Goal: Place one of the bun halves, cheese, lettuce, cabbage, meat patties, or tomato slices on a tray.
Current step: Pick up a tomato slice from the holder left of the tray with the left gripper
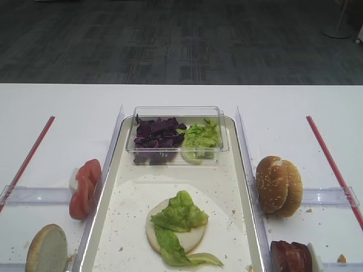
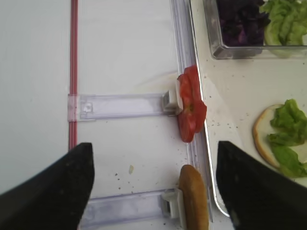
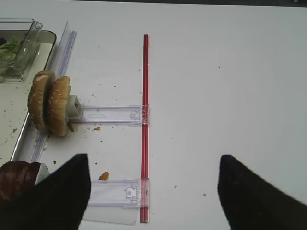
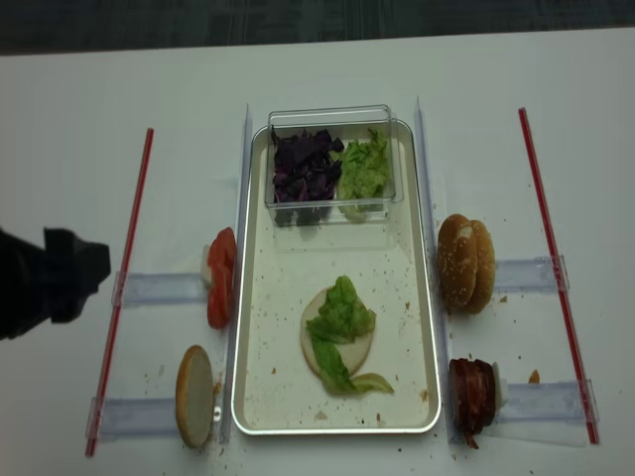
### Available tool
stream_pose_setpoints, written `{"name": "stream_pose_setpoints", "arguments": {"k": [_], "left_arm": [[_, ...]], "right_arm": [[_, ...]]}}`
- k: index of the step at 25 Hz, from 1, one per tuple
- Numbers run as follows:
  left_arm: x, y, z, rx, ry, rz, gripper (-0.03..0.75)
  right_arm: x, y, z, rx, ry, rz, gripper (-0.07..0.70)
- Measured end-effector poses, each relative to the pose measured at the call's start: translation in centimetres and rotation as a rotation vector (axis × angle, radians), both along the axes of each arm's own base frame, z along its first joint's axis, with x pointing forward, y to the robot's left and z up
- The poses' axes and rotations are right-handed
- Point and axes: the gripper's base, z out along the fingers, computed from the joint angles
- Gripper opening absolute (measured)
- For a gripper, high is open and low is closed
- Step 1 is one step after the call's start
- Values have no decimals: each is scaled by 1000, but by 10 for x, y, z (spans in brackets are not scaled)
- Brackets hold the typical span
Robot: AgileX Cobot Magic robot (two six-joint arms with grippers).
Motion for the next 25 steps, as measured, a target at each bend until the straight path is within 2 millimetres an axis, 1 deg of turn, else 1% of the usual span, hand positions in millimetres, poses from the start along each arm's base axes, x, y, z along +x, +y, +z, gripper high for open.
{"name": "stream_pose_setpoints", "arguments": {"k": [3, 7, 10, 13, 17, 20, 25], "left_arm": [[34, -1, -5, -16, 95, -21, 490], [72, -1, -13, -22, 210, -35, 490], [97, -1, -27, -26, 300, -40, 490], [118, -1, -42, -25, 375, -44, 490], [141, 0, -63, -21, 454, -56, 490], [154, 0, -78, -17, 498, -64, 490], [167, 3, -100, 25, 549, -74, 490]], "right_arm": [[0, 0, 0, 0, 0, 0, 571], [0, 0, 0, 0, 0, 0, 571], [0, 0, 0, 0, 0, 0, 571], [0, 0, 0, 0, 0, 0, 571], [0, 0, 0, 0, 0, 0, 571], [0, 0, 0, 0, 0, 0, 571], [0, 0, 0, 0, 0, 0, 571]]}}
